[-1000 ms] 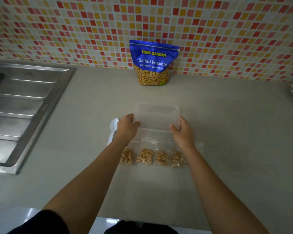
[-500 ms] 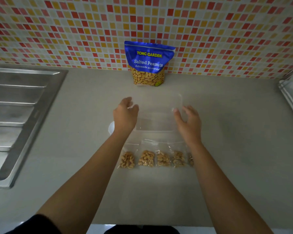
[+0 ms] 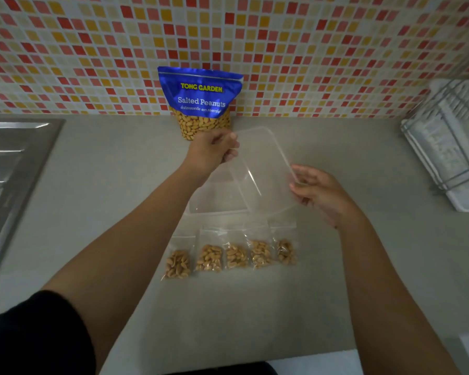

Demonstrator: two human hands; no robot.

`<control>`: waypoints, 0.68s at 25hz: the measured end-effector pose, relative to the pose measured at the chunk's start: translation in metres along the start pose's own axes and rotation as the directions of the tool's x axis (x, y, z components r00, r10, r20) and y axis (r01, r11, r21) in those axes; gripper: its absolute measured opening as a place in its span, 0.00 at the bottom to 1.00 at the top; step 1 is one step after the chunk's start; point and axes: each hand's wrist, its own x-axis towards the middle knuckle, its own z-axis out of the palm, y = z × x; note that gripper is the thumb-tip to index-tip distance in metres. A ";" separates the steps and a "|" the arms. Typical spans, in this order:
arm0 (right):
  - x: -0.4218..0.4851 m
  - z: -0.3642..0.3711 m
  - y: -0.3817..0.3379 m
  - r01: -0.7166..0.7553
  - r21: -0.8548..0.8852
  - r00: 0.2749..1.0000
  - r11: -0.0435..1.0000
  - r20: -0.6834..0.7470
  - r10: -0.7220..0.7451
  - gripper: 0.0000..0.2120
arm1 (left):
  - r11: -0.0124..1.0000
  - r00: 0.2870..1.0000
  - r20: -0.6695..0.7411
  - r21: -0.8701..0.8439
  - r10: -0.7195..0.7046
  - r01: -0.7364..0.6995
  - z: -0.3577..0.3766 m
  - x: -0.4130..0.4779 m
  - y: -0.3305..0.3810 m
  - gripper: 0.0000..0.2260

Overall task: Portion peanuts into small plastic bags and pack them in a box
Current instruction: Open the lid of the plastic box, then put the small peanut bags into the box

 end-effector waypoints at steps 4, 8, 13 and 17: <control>0.011 -0.013 0.018 0.036 0.134 0.971 0.990 -0.237 -0.003 0.22 | 0.865 0.986 -0.077 0.494 0.147 -0.090 -0.003 -0.003 -0.006 0.14; 0.035 -0.026 0.049 0.003 0.092 0.883 0.996 -0.468 0.041 0.23 | 0.492 0.975 -0.134 0.870 0.175 0.031 -0.039 -0.015 -0.039 0.22; 0.055 -0.024 0.085 -0.161 -0.151 0.805 0.975 -0.591 0.041 0.21 | 0.487 0.964 -0.250 0.834 -0.089 0.261 -0.054 -0.040 -0.069 0.18; 0.053 -0.017 0.081 -0.214 -0.364 0.780 0.906 -0.622 -0.066 0.16 | 0.549 0.962 -0.248 0.792 -0.111 0.267 -0.053 -0.041 -0.080 0.19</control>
